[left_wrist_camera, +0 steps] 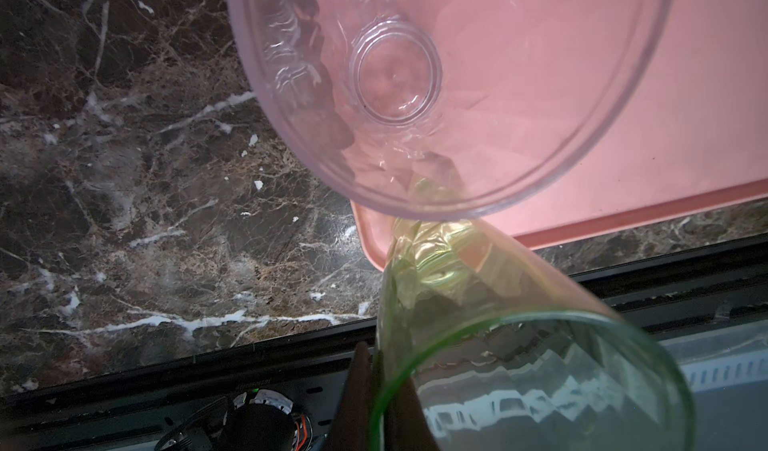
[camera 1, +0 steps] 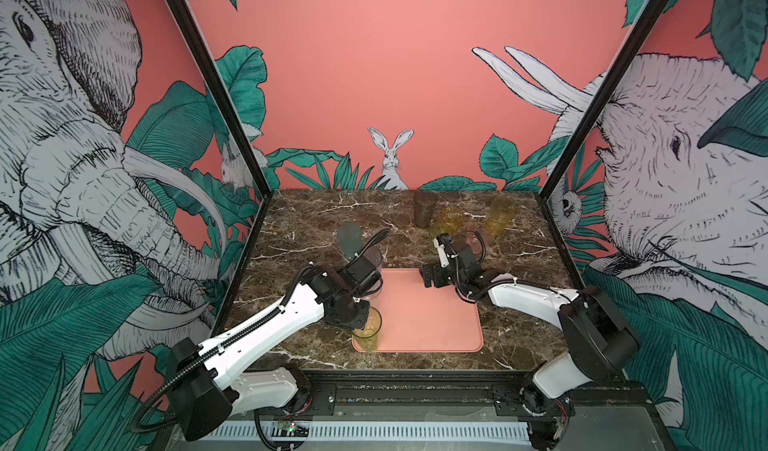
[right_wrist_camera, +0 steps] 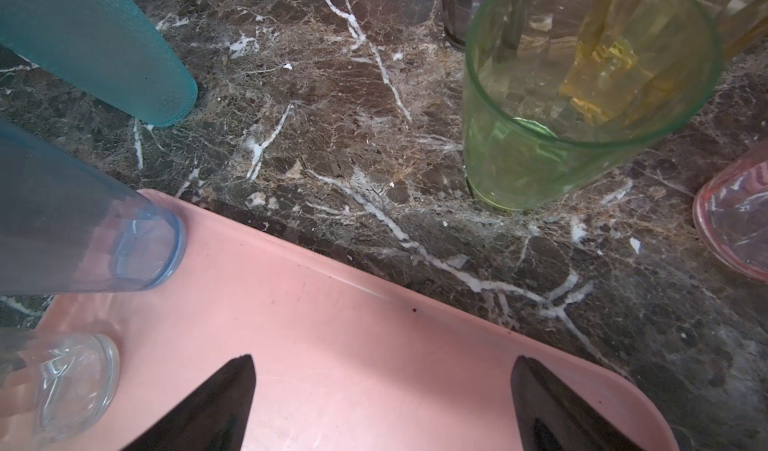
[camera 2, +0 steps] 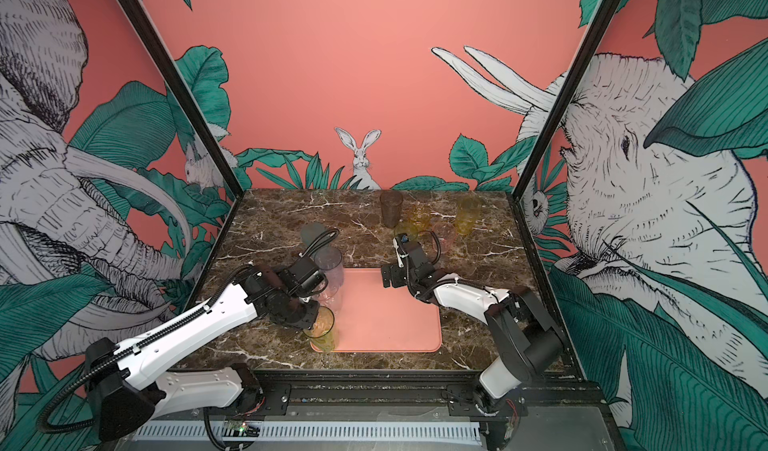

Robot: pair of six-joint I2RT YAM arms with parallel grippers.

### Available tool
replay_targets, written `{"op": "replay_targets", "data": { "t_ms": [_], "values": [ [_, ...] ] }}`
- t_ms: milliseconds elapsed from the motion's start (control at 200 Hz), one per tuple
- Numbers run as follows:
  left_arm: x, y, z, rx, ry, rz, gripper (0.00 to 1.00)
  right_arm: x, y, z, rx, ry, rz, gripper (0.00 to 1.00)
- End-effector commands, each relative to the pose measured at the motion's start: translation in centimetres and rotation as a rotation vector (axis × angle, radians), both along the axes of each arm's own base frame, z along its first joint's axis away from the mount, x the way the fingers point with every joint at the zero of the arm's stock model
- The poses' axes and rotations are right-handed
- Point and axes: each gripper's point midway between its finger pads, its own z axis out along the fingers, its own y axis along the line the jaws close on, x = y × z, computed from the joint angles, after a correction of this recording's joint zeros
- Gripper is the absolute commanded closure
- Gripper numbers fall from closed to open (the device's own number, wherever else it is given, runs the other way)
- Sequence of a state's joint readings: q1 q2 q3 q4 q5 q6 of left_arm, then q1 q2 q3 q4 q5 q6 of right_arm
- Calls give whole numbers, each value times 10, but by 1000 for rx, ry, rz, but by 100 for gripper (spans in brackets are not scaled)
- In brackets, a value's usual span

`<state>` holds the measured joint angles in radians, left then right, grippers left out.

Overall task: Place the glasses into the tray
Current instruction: 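Lower the green glass onto the tray corner nearest the robot, then open the left gripper and raise it off the green glass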

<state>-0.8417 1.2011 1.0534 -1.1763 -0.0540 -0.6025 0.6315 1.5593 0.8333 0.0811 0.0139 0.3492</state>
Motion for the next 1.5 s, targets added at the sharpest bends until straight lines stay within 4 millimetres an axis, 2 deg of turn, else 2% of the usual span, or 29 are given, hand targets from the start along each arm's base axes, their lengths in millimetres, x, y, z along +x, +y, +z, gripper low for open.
{"op": "replay_targets", "data": {
  "t_ms": [0, 630, 765, 915, 1196, 1496],
  "values": [
    [-1, 6, -4, 32, -1, 8, 100, 5, 6, 7, 12, -14, 2, 2],
    [7, 3, -5, 51, -19, 4, 100, 4, 7, 5, 8, -3, 4, 2],
    [8, 3, -3, 51, -23, 2, 85, 5, 7, 5, 8, -4, 4, 2],
    [9, 3, 0, 53, -26, 6, 77, 5, 8, 4, 9, 1, 4, 2],
    [13, -2, 16, 8, -63, 10, 74, 5, 8, 4, 6, 3, 4, 2],
    [15, 1, 33, -17, -107, 35, 65, 4, 7, 7, 12, -4, 4, 2]
  ]
}}
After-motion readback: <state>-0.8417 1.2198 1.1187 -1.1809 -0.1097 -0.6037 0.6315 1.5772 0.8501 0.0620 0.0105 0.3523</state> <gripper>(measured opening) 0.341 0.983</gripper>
